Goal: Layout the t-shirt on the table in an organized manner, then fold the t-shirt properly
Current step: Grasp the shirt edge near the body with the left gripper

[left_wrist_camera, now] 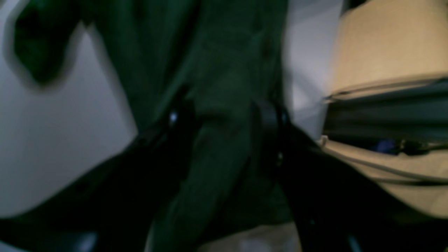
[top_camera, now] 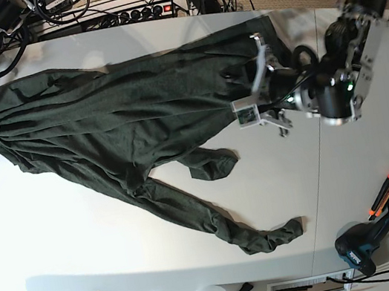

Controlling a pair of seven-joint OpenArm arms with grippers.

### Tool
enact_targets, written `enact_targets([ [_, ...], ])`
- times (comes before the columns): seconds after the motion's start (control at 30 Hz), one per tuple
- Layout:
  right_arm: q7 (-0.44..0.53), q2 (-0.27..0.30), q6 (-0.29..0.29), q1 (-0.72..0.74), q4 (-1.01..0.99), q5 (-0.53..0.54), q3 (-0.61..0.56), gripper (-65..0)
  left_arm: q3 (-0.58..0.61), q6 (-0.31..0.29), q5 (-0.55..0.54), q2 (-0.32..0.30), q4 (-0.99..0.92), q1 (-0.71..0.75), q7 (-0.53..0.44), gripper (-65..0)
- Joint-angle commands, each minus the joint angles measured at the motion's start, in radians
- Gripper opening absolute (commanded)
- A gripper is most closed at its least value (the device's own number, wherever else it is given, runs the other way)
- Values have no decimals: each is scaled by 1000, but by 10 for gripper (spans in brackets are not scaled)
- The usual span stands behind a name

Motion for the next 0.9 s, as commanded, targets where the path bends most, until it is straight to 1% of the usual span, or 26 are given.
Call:
enact_targets([
  [0.0,19,23,7,8,18,8,2,-650,-9,-1,27,-32,23,-2,-39,-406],
  [0.1,19,23,7,9,18,8,2,-650,-9,-1,95,-91,23,40,-71,-406],
  [0.17,19,23,7,9,18,9,2,-650,-9,-1,101,-117,23,69,-72,-406],
  [0.23,19,23,7,8,18,9,2,-650,-9,-1,101,-131,23,94,-80,-406],
  [0.3,18,23,7,9,18,9,2,-650,-9,-1,109,-130,23,108,-82,-406],
  [0.4,14,23,7,8,18,9,2,-650,-9,-1,161,-130,23,114,-95,-406],
  [0.57,10,23,7,8,18,10,2,-650,-9,-1,307,-130,23,114,-166,-406],
  [0.6,10,23,7,8,18,10,2,-650,-9,-1,326,-130,23,114,-168,-406],
  [0.8,10,23,7,8,18,10,2,-650,-9,-1,337,-130,1,119,-167,-406],
  [0.87,10,23,7,9,18,10,2,-650,-8,-1,360,-130,-12,125,-169,-407],
])
